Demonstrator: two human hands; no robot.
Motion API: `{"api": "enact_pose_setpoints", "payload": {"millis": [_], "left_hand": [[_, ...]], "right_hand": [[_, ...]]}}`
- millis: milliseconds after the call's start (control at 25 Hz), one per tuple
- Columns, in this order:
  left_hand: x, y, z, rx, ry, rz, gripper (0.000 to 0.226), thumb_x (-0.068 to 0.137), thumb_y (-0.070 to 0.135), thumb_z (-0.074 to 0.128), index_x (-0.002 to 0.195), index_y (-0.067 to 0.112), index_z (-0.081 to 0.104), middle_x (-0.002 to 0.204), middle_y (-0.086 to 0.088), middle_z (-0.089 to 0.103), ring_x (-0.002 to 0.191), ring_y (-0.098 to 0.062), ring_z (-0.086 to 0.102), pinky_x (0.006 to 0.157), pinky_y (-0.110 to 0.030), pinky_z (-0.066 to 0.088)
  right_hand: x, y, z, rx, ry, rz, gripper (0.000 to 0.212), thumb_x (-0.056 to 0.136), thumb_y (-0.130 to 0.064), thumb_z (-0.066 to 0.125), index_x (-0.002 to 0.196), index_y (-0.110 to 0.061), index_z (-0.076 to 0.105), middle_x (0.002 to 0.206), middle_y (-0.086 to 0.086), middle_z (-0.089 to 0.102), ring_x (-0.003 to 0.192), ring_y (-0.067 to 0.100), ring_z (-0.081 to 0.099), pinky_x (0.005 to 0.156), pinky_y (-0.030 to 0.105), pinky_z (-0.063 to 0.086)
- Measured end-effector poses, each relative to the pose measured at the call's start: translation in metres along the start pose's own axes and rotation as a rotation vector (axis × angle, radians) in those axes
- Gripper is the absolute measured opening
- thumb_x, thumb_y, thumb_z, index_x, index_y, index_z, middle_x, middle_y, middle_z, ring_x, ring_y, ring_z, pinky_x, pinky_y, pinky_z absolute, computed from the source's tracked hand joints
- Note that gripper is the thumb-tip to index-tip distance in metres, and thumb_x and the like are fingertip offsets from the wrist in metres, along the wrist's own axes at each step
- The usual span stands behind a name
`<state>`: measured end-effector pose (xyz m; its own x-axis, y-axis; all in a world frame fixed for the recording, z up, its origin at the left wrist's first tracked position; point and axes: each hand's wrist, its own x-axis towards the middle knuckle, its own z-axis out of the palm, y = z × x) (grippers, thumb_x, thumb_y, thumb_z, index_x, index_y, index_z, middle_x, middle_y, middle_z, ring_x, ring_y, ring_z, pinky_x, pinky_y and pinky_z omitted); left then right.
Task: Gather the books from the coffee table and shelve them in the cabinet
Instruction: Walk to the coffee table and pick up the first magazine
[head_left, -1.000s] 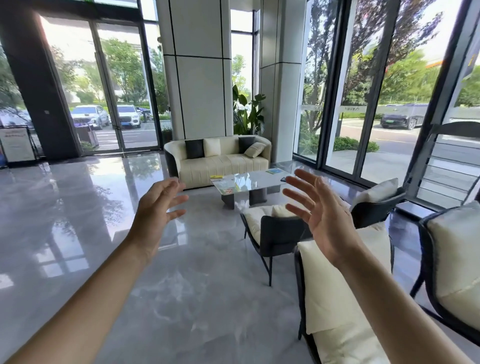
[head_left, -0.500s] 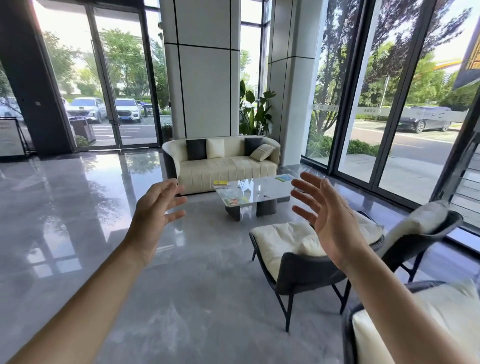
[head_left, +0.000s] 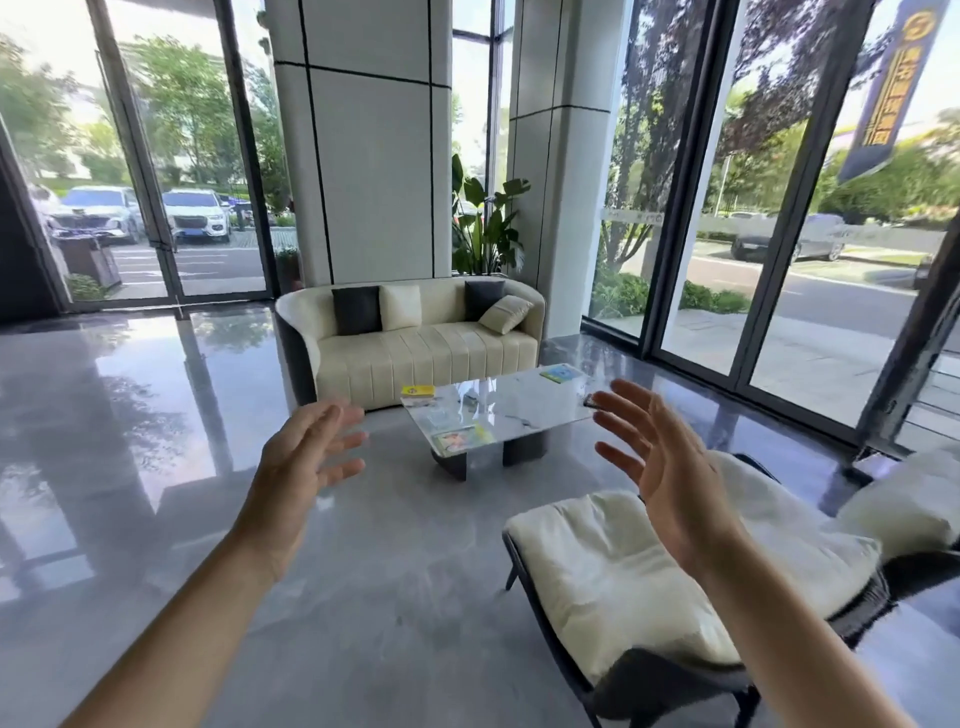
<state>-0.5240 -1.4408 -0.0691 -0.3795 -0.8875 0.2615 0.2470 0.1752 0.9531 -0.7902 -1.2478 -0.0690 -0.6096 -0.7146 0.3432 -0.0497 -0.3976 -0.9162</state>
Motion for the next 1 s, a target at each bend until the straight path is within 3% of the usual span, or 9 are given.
{"api": "enact_pose_setpoints", "payload": {"millis": [200,360,520,640,760,920,1000], "left_hand": [[0.151,-0.079,0.003,0.052,0.013,-0.023,0.043,0.095,0.038,0.054,0.128,0.012,0.06,0.124,-0.006,0.07,0.111,-0.022,0.068,0.096,-0.047,0.053],[0.285,-0.112,0.007,0.096,0.022,-0.031,0.037,0.101,0.034,0.049,0.128,0.012,0.06,0.125,-0.008,0.069,0.117,-0.027,0.065,0.095,-0.046,0.054],[0.399,-0.127,0.018,0.093,-0.001,-0.023,0.048,0.095,0.041,0.051,0.131,0.01,0.058,0.126,-0.009,0.069,0.115,-0.025,0.066,0.096,-0.047,0.053],[0.485,-0.159,0.02,0.052,-0.002,-0.037,0.059,0.084,0.052,0.053,0.128,0.013,0.06,0.122,-0.006,0.071,0.113,-0.024,0.067,0.091,-0.044,0.055],[0.576,-0.212,0.024,-0.007,-0.035,-0.066,0.056,0.081,0.06,0.053,0.118,0.019,0.065,0.117,-0.006,0.073,0.112,-0.027,0.067,0.086,-0.043,0.055],[0.679,-0.272,0.033,-0.027,-0.104,-0.117,0.056,0.073,0.063,0.051,0.111,0.025,0.066,0.115,-0.003,0.073,0.108,-0.024,0.068,0.084,-0.041,0.055],[0.737,-0.295,0.04,-0.043,-0.138,-0.144,0.058,0.068,0.064,0.052,0.108,0.025,0.067,0.111,-0.002,0.074,0.103,-0.021,0.069,0.082,-0.04,0.055]], "right_hand": [[0.147,0.098,0.016,0.01,0.007,0.034,0.058,0.088,-0.052,0.045,0.136,-0.022,0.059,0.135,0.0,0.069,0.127,0.018,0.062,0.111,0.048,0.044],[0.283,0.149,0.033,0.066,0.001,0.012,0.074,0.075,-0.07,0.062,0.133,-0.023,0.061,0.132,0.0,0.07,0.125,0.018,0.064,0.102,0.04,0.048],[0.398,0.183,0.053,0.113,-0.033,0.022,0.057,0.087,-0.053,0.053,0.133,-0.019,0.06,0.133,0.003,0.07,0.128,0.023,0.062,0.103,0.038,0.047],[0.472,0.216,0.068,0.101,-0.063,0.024,0.084,0.069,-0.071,0.07,0.135,-0.019,0.06,0.133,0.003,0.07,0.126,0.019,0.064,0.1,0.035,0.047],[0.549,0.265,0.08,0.044,-0.031,0.008,0.094,0.062,-0.074,0.073,0.135,-0.017,0.06,0.132,0.003,0.07,0.125,0.019,0.065,0.101,0.038,0.047],[0.64,0.318,0.101,0.007,0.038,0.03,0.088,0.064,-0.073,0.072,0.133,-0.019,0.062,0.13,0.003,0.072,0.124,0.02,0.065,0.1,0.038,0.048],[0.684,0.342,0.107,-0.013,0.089,0.036,0.074,0.076,-0.068,0.065,0.132,-0.019,0.062,0.13,0.003,0.072,0.125,0.021,0.065,0.102,0.039,0.048]]}}
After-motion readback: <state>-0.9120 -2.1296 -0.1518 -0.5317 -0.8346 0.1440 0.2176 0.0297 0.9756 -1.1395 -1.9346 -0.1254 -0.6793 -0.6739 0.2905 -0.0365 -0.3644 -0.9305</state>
